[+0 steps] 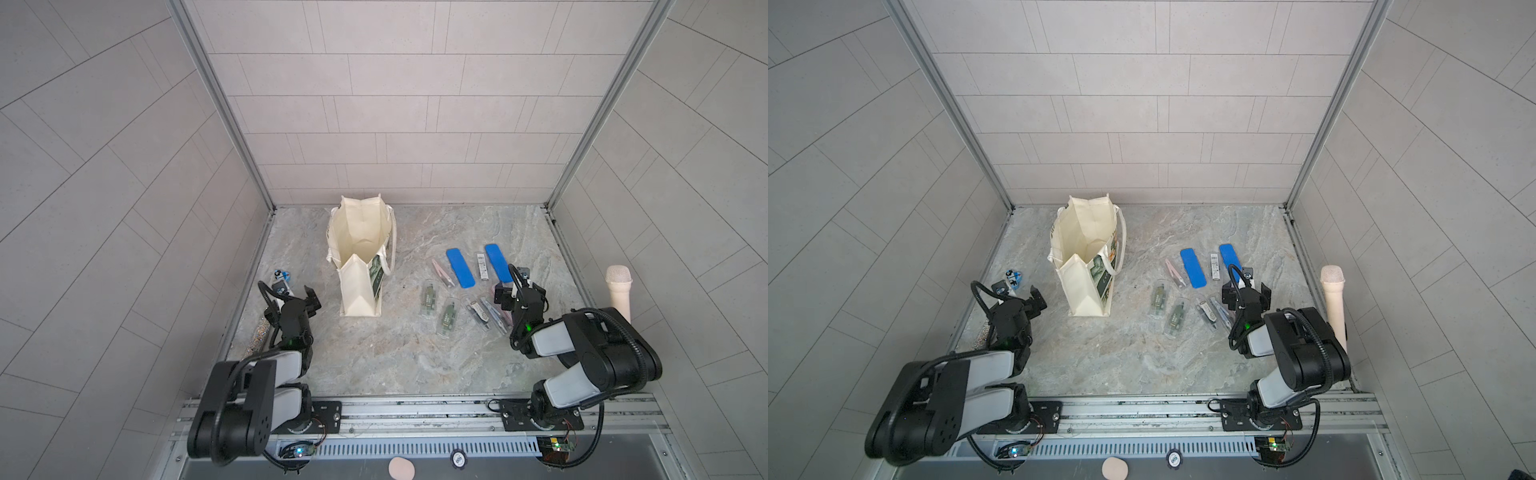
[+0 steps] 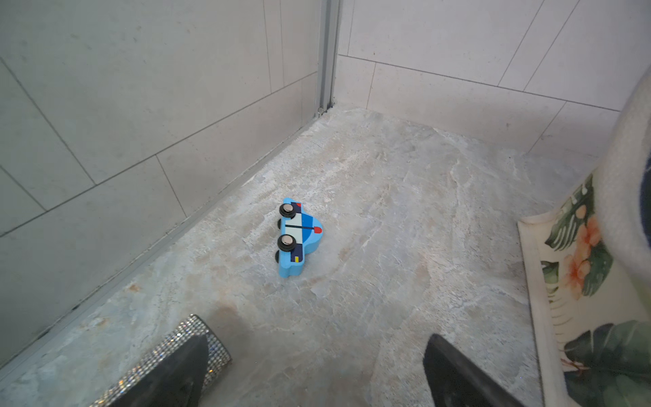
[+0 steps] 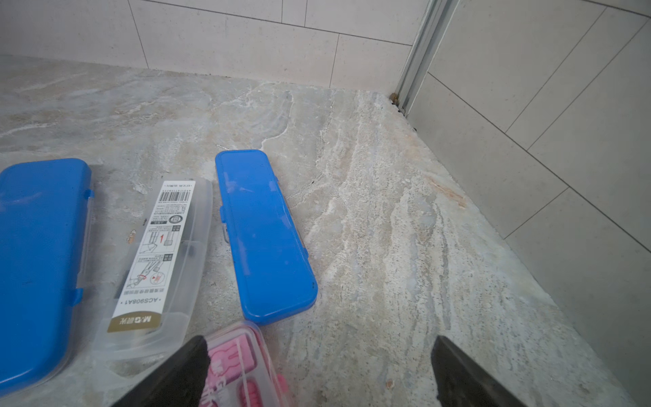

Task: Take out the compass set from the canvas bag
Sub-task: Reset both arms

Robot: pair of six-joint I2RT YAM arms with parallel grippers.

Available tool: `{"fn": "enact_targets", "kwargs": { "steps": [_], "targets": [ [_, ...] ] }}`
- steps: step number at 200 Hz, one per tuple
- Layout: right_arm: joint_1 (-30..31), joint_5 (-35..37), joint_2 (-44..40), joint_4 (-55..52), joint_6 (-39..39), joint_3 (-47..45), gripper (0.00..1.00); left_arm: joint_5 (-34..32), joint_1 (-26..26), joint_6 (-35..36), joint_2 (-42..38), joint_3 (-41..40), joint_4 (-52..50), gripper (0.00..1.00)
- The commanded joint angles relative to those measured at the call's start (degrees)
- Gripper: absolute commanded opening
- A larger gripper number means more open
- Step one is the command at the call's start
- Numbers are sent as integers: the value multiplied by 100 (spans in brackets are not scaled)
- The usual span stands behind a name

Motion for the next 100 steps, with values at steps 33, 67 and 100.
{"fn": "enact_targets", "kwargs": {
  "steps": [33,67,100],
  "targets": [
    [-26,-201,19,-1302,-169,1022,100,552,4,421,1871,619,2011,100],
    [-43,-179,0,-1482,-112,1094,100,1031,-90,738,1682,1623,-32,100],
    [-41,-180,-5,-1487,-96,1091,100,813,-267,916,1710,1707,-143,100]
  ]
}}
